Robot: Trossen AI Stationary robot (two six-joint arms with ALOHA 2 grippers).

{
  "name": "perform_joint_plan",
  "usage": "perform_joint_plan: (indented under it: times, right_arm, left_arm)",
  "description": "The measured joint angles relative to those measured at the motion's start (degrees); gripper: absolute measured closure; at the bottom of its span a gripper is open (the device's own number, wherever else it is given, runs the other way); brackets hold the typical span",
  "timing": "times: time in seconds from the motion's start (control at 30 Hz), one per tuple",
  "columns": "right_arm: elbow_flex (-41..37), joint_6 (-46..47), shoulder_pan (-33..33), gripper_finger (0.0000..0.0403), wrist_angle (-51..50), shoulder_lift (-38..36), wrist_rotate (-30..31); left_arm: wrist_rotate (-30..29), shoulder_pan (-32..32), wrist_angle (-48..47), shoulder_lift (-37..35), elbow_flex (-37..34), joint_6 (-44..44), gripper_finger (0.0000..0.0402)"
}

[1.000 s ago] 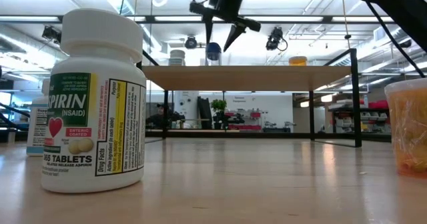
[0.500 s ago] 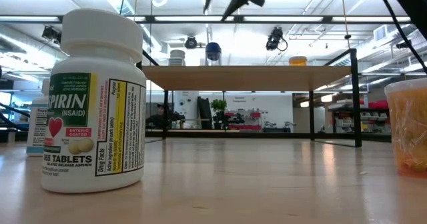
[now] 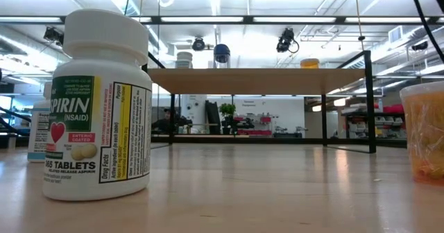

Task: Pick and place medicine bottles onto shelf by color
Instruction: Put the right orange pill bottle on the shelf

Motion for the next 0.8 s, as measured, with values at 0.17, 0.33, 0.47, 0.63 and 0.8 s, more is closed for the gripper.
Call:
perform_joint_plan:
  times: [0.17,0.33,0.47,0.63,0.8]
  right_arm:
    - [0.0,8.7,5.5,0.0170,-5.5,0.8,-4.7]
    - [-3.3,14.8,11.8,0.0155,-6.6,0.8,-9.9]
    - [-8.6,20.3,16.1,0.0109,-7.0,0.7,-12.6]
    - [-15.0,27.5,19.0,0.0064,-7.0,0.8,-14.1]
    - [-21.7,32.6,20.8,0.0056,-4.3,0.8,-19.5]
  left_arm:
    - [0.0,0.0,0.0,0.0,0.0,0.0,0.0218]
    - [0.0,0.0,0.0,0.0,0.0,0.9,0.0220]
    - [0.0,0.0,0.0,0.0,0.0,2.3,0.0216]
    - [0.0,0.0,0.0,0.0,0.0,2.5,0.0218]
    - [0.0,0.0,0.0,0.0,0.0,2.5,0.0216]
